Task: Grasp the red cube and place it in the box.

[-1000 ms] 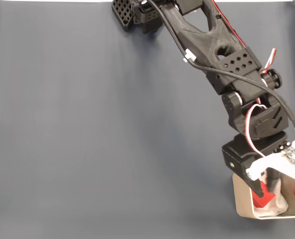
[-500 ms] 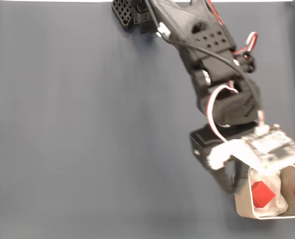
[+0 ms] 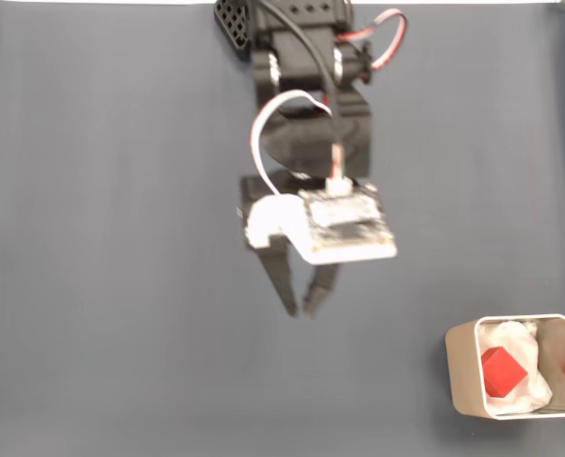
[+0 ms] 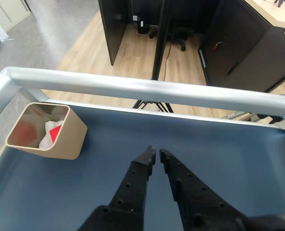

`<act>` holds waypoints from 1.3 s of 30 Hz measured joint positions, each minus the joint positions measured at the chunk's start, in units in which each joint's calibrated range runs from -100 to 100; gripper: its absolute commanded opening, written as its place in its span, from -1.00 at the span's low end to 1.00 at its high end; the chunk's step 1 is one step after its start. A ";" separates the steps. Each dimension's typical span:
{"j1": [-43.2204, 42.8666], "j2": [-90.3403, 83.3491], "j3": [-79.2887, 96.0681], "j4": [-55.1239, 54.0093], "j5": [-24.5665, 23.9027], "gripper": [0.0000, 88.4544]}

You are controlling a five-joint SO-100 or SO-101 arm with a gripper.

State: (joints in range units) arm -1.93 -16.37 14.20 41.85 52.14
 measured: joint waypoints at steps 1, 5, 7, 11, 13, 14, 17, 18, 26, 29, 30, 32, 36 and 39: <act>0.59 -1.82 2.44 0.00 0.00 -1.00; 2.15 -8.94 11.21 0.00 0.00 -1.00; 2.60 -12.24 14.92 0.00 0.00 -1.00; 3.12 -19.89 23.51 -0.08 -0.05 -1.00; 3.19 -23.80 28.39 -1.03 -0.05 -1.00; 3.19 -25.88 31.10 -1.43 -0.05 -1.00; 3.19 -32.13 38.79 -2.31 -0.05 -1.00; 3.19 -34.13 41.32 -2.63 -0.05 -1.00; 3.19 -52.11 62.12 -3.50 0.00 -1.00; 3.19 -58.62 68.63 -3.50 -0.05 -1.00; 3.12 -60.62 70.80 -3.50 -0.05 -1.00; 2.52 -64.79 74.86 -2.94 0.20 -1.00; 2.00 -73.47 82.28 -0.08 0.49 -1.00; 2.00 -78.33 84.27 3.26 0.49 -1.00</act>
State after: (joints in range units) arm 0.07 -94.70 98.46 45.11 52.63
